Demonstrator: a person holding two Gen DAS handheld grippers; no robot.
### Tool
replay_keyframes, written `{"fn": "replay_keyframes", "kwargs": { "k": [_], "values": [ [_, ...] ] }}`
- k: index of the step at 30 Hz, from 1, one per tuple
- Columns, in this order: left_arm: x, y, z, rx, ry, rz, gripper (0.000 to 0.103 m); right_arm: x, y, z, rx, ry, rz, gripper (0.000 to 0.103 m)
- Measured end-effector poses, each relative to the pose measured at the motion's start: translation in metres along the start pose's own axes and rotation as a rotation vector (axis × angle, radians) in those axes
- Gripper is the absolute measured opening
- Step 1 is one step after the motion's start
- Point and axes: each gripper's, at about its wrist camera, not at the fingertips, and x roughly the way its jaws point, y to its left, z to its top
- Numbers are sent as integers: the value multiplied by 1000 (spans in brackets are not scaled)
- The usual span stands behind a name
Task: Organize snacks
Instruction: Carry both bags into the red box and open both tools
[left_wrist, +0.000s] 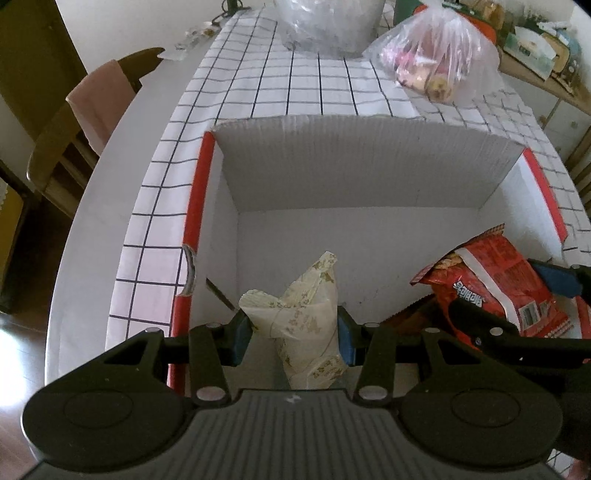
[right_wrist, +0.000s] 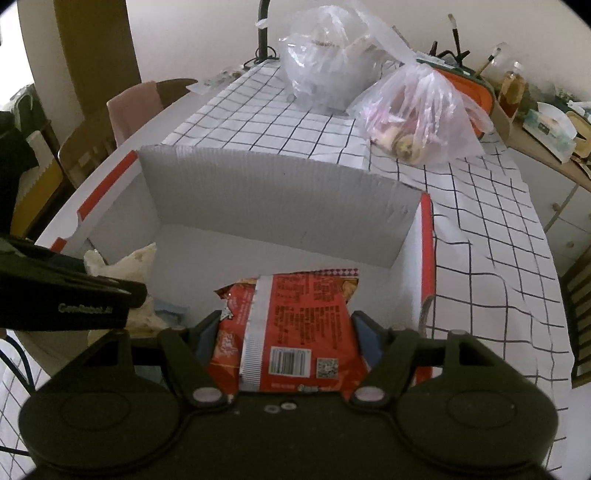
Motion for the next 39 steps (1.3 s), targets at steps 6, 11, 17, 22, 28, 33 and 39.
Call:
{"fn": "replay_keyframes", "kwargs": {
  "k": [6, 11, 17, 22, 28, 33, 39],
  "values": [
    [4, -7, -1, 33, -2, 22, 46, 6, 1, -2, -3, 19, -6, 73],
    [4, -7, -1, 33, 0, 22, 46, 5, 2, -4, -11, 17, -10, 72],
    [-3, -3, -3, 14, -13, 15, 50, -3, 1, -5, -1, 5, 0, 76],
    [-16, 1, -5, -4, -38, -8, 56, -14, -1, -4, 18, -13, 8, 80],
    [-38, 5, -12, -16, -73, -27, 59, -33, -2, -5, 34, -40, 28, 81],
    [-60, 9, -19, -28, -117, -42, 61, -55, 0, -7, 42, -75, 48, 84],
    [-87, 16, -34, -43, -168, -65, 64, -83, 2, -11, 50, -120, 75, 90]
  ]
}}
